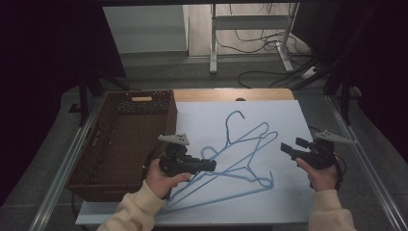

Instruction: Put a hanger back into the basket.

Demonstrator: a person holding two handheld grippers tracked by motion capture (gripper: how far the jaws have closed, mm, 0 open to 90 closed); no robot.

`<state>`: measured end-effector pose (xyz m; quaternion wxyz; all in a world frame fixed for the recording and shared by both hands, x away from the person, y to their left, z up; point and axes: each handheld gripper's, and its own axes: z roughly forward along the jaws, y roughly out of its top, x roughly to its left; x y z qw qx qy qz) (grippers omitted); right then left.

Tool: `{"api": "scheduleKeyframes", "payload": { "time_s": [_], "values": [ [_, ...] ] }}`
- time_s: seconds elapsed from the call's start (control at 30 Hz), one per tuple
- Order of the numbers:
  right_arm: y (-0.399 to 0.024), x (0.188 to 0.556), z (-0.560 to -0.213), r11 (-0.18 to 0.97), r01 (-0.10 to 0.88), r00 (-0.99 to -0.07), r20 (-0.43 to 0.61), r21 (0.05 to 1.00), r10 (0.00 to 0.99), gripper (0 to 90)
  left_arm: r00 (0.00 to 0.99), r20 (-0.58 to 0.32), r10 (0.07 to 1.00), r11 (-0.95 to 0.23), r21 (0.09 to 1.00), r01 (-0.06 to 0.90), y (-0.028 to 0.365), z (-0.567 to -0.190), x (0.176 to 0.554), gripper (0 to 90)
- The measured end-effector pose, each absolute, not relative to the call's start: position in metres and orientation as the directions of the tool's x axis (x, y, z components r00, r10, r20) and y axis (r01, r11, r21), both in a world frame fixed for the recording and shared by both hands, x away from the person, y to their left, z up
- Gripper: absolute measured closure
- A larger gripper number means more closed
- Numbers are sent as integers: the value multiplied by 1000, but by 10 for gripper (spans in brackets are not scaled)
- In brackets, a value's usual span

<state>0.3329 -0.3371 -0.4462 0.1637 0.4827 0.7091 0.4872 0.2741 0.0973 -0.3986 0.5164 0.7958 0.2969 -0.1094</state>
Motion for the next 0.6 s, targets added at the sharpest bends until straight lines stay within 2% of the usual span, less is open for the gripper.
{"api": "scheduleKeyframes", "payload": {
  "time_s": [0.6],
  "values": [
    [-329, 335, -451, 108, 548, -489, 213, 829, 846, 219, 782, -462, 419, -191, 796, 574, 158, -371, 280, 859]
  ]
}}
